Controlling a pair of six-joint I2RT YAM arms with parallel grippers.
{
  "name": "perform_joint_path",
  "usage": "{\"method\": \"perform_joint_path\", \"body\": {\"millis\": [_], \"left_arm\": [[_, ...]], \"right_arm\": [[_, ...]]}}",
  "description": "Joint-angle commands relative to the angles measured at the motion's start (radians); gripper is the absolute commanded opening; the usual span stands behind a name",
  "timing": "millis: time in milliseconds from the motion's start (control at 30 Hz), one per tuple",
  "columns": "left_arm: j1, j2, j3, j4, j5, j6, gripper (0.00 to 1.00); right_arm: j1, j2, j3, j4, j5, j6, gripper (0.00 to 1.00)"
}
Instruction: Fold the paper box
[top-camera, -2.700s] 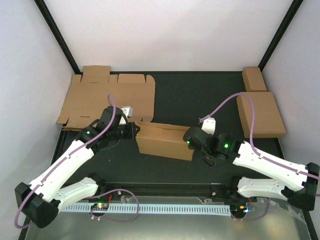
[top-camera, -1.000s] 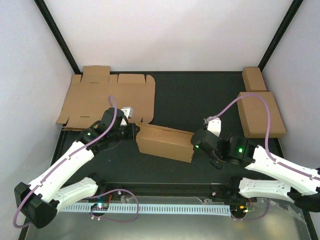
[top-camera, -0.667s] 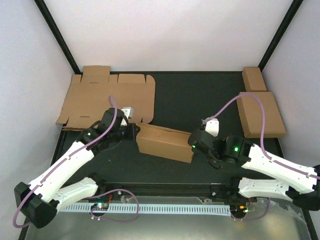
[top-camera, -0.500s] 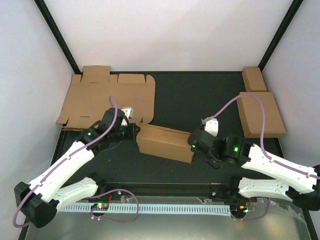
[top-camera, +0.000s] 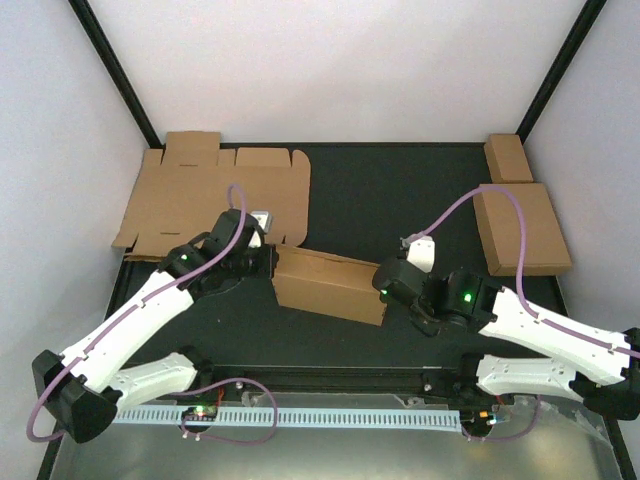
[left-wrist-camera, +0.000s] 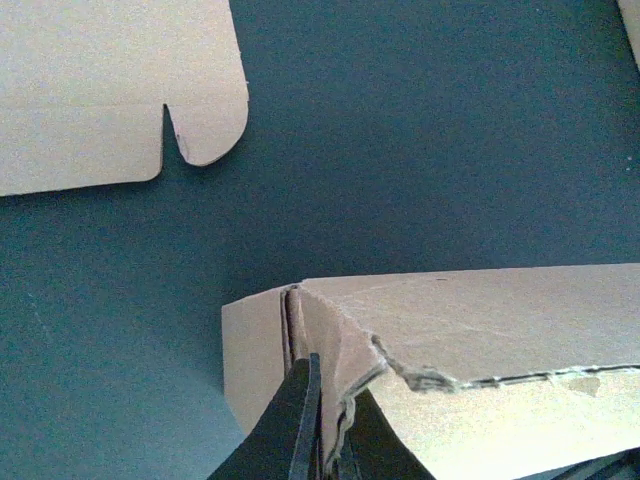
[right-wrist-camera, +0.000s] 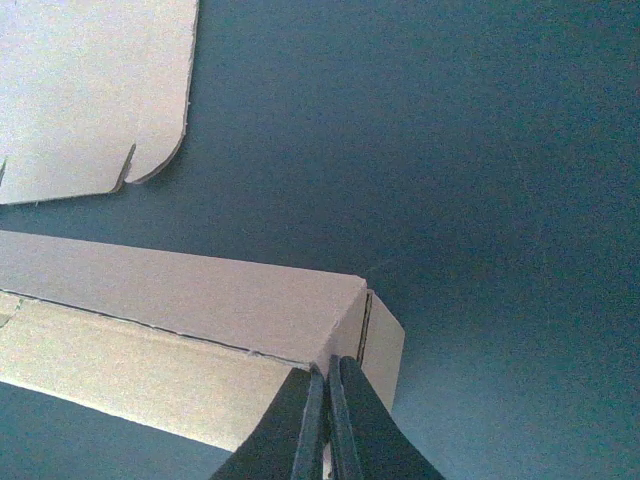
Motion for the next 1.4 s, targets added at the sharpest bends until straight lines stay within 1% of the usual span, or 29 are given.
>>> {"method": "perform_joint_path", "body": {"millis": [0,300,567,900,1367], "left_arm": [[-0.009,0.036,0.052,-0.083,-0.028,0.038,0.02],[-0.019,0.061,0.086,-0.120,-0.040,0.077,0.02],[-0.027,0.067,0.088,-0.117,-0.055,0.096,0.02],[-0.048,0.087,0.111,-0.146,-0.103,0.117,0.02],[-0.056,0.066,0.027,-0.107,-0.102,0.058,0.02]], "right_arm": [[0.004,0.014,-0.032,-0.030,-0.022,0.021,0.02],[0.004,0.016,-0.041,-0.026,-0.022,0.018,0.02],[0.004,0.014,-0.048,-0.022,-0.027,0.020,0.01],[0.004,0.012,-0.047,-0.022,-0.027,0.017,0.02],[0.004,0.012,-0.049,-0.012,-0.028,0.009,0.02]]}}
